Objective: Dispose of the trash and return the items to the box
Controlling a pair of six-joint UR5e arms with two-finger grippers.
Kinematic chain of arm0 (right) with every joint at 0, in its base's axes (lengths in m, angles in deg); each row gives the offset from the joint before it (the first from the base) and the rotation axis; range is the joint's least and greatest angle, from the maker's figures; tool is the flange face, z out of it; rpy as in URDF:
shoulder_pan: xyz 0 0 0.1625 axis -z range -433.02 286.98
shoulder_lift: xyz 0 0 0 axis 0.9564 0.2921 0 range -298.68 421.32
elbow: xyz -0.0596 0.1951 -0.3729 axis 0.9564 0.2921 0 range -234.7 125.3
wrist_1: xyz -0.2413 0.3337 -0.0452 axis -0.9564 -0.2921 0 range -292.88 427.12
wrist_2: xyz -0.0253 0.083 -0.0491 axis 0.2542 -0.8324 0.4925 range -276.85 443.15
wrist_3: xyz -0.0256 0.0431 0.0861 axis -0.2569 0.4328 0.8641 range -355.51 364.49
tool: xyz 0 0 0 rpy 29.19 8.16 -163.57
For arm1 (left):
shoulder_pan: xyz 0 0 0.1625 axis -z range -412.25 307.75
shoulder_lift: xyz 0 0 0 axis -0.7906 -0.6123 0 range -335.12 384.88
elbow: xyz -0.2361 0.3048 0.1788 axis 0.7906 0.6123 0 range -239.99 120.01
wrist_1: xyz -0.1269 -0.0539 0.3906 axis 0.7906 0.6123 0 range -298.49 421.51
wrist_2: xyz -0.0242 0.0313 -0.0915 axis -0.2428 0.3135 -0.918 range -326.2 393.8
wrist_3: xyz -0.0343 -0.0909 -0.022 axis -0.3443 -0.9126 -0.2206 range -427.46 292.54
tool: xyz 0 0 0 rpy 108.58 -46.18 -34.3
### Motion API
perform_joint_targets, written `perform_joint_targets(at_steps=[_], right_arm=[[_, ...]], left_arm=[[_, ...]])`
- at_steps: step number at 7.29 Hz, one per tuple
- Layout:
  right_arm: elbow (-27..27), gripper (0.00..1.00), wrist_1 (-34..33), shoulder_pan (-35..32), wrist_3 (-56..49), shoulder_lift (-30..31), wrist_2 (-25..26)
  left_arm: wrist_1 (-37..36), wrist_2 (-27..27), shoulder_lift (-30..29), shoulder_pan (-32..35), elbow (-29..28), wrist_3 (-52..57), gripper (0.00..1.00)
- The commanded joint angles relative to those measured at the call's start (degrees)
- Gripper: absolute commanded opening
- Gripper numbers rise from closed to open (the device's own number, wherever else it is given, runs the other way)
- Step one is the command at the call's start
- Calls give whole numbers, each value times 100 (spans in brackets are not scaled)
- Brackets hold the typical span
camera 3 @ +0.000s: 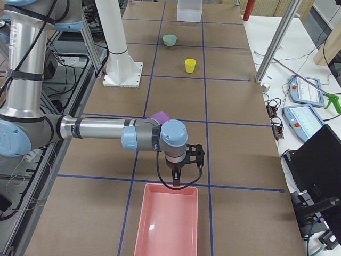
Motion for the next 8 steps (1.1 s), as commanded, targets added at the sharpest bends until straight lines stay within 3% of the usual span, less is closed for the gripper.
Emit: perform_joint_targets(at_steps=[1, 7, 8], right_arm=[[-7, 100, 8, 0, 3, -22, -4], [-182, 100, 25, 18, 12, -101, 57], [-217, 100, 17, 61, -6, -101, 31]], left_arm=[[21, 0, -117, -9, 24, 26, 98], [320, -35, -30, -88, 208, -96, 98], [329, -61, -21, -540, 523, -889, 98]])
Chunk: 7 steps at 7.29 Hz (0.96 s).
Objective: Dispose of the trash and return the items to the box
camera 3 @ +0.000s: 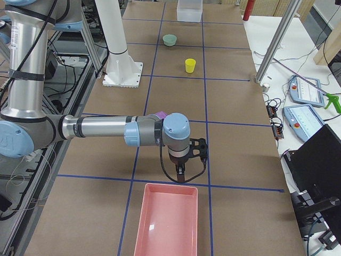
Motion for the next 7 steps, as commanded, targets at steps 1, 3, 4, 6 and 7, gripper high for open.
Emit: perform_joint_targets(at_steps=[1, 3, 4, 6, 7], right_arm=[[-81, 100, -8, 48, -35, 29, -26], [-169, 100, -8, 48, -17, 169, -201], [-195, 100, -8, 100, 17, 170, -220], [-195, 100, 1, 258, 175, 118, -193], [-352, 100, 1, 468, 707, 109, -159]], left_arm=[[-11, 15, 71, -939, 810, -1624, 98], [225, 861, 580, -2518, 2031, -3837, 98], [426, 1094, 1051, -3145, 2481, -4214, 98], [1662, 1776, 1424, -4514, 2433, -5712, 97], [1720, 1999, 1329, -5018, 2371, -6138, 97]])
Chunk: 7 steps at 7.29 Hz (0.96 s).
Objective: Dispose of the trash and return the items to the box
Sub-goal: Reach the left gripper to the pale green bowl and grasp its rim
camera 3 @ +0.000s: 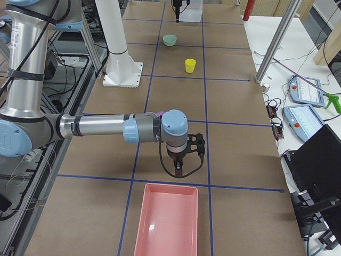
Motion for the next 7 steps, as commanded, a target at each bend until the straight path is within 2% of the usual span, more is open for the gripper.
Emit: perform_joint_targets(at_steps=[1, 3, 4, 5, 7], right_arm=[[-247, 100, 4, 311, 786, -22, 31], [-249, 100, 4, 330, 790, -13, 31], [-257, 100, 4, 330, 790, -13, 31], [-301, 100, 4, 330, 798, -13, 5], [-301, 100, 4, 330, 807, -13, -4]], left_arm=[[373, 476, -161, -893, -234, -783, 96], [1021, 486, -469, -912, -1006, -827, 95], [1068, 477, -522, -912, -1088, -836, 91], [1068, 477, -523, -929, -1080, -844, 67], [1068, 460, -514, -1017, -1054, -1011, 6]])
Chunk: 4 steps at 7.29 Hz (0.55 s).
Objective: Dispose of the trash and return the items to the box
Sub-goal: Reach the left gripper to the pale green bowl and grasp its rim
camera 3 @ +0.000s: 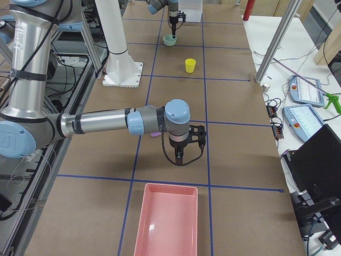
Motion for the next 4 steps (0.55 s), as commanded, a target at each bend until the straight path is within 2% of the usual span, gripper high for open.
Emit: perform_joint_targets(at_steps=[1, 2, 3, 4], right_arm=[[-14, 100, -9, 0, 5, 0, -6], [-14, 100, -9, 0, 31, 0, -15], [-14, 100, 0, 9, 40, -9, -15], [-23, 100, 0, 122, 101, -17, -15]], left_arm=[[3, -49, -3, -40, 68, -148, 0], [-15, -93, 58, -31, 208, -140, 0], [-50, -659, 102, 82, 453, -122, 0], [-59, -1291, 190, 675, 603, -26, 0]])
